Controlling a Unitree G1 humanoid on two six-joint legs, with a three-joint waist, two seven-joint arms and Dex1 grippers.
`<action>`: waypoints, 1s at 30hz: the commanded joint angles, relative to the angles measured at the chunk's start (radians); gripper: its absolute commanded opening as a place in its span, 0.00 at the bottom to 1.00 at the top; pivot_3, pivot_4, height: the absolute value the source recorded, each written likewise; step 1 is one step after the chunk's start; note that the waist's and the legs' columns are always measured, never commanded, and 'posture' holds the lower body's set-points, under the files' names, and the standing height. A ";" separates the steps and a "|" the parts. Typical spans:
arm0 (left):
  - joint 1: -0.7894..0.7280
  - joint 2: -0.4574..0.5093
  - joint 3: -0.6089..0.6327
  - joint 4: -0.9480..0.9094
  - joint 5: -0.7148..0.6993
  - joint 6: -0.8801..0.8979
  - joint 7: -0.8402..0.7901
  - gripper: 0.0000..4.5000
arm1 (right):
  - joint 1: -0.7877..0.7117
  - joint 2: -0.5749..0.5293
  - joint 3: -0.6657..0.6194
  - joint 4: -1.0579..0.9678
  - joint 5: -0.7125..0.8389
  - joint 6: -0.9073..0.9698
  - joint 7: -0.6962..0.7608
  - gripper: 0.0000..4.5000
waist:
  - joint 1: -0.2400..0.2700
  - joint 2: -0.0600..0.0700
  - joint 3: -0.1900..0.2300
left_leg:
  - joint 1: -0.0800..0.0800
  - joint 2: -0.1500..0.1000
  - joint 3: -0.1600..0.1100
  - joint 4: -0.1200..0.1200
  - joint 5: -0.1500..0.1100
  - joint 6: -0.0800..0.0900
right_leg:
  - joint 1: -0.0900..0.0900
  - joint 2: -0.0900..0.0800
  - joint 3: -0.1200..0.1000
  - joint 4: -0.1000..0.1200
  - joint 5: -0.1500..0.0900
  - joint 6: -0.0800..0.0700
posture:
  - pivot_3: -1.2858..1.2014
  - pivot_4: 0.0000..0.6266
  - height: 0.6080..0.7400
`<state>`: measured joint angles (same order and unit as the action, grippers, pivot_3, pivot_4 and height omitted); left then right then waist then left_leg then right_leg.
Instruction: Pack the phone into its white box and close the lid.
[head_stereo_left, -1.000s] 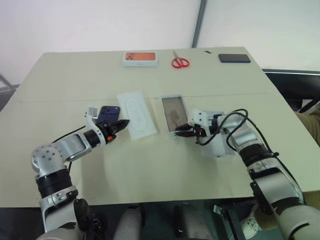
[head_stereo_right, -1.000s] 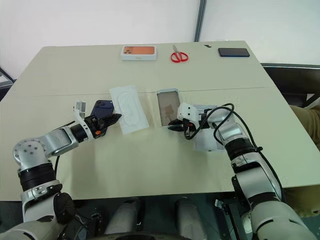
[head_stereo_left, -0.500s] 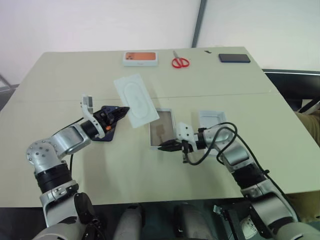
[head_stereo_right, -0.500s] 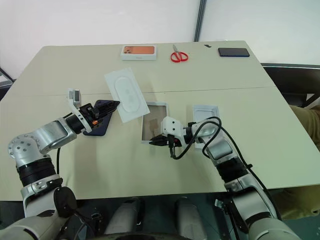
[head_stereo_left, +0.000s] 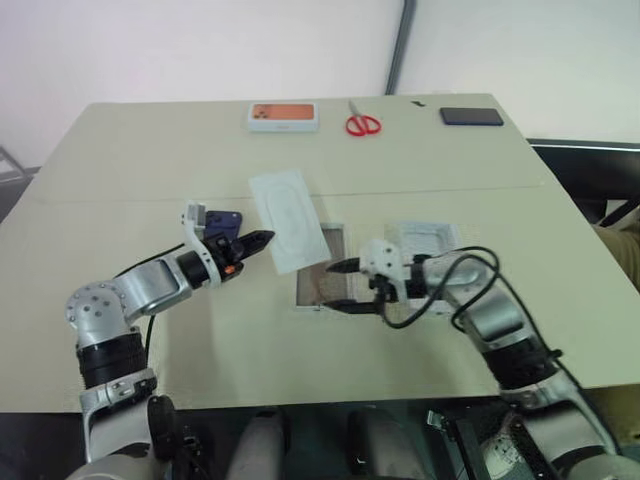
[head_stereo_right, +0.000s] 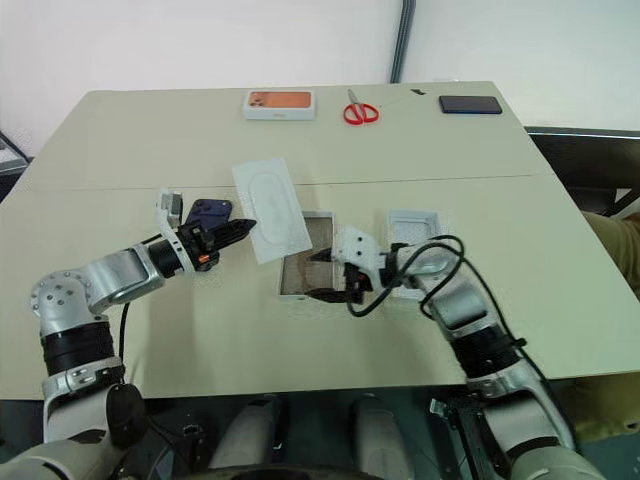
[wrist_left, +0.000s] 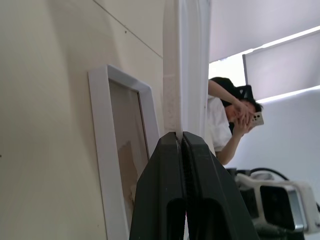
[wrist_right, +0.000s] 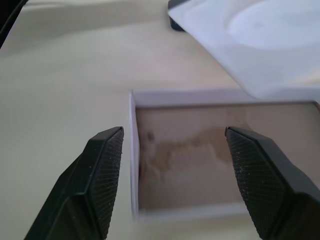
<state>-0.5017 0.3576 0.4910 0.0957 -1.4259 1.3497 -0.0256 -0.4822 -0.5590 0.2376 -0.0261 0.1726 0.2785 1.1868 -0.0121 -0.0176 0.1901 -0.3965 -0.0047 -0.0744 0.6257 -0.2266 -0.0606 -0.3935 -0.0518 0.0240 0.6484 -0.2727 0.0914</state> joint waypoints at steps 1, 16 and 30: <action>0.008 0.032 -0.035 -0.026 -0.023 0.019 -0.063 0.00 | 0.015 -0.083 -0.056 -0.005 0.031 -0.039 0.060 0.78 | -0.002 0.000 0.000 | 0.000 0.000 0.000 0.000 0.000 0.000 | 0.000 0.000 0.000 0.000 0.000 0.000 | 0.52 0.24 1.00; -0.035 0.127 -0.245 0.062 0.222 0.013 -0.344 0.00 | -0.020 -0.074 -0.201 0.128 0.097 -0.161 -0.011 0.78 | -0.001 0.000 0.000 | -0.001 0.000 0.001 -0.001 0.000 0.000 | -0.002 0.000 0.001 0.000 0.000 0.000 | 0.52 0.24 1.00; -0.061 0.099 -0.250 0.048 0.323 -0.008 -0.420 0.89 | -0.004 -0.058 -0.179 0.116 0.095 -0.173 -0.048 0.79 | -0.004 0.000 0.000 | -0.003 0.000 0.001 -0.001 0.000 0.000 | -0.004 0.000 0.001 0.000 0.000 0.000 | 0.52 0.24 1.00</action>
<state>-0.5532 0.4455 0.2343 0.1970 -1.1101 1.3597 -0.4193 -0.4769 -0.6228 0.0676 0.1208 0.2569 0.1195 1.1452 -0.0165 -0.0176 0.1905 -0.3992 -0.0043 -0.0735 0.6243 -0.2265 -0.0605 -0.3972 -0.0515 0.0249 0.6483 -0.2726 0.0914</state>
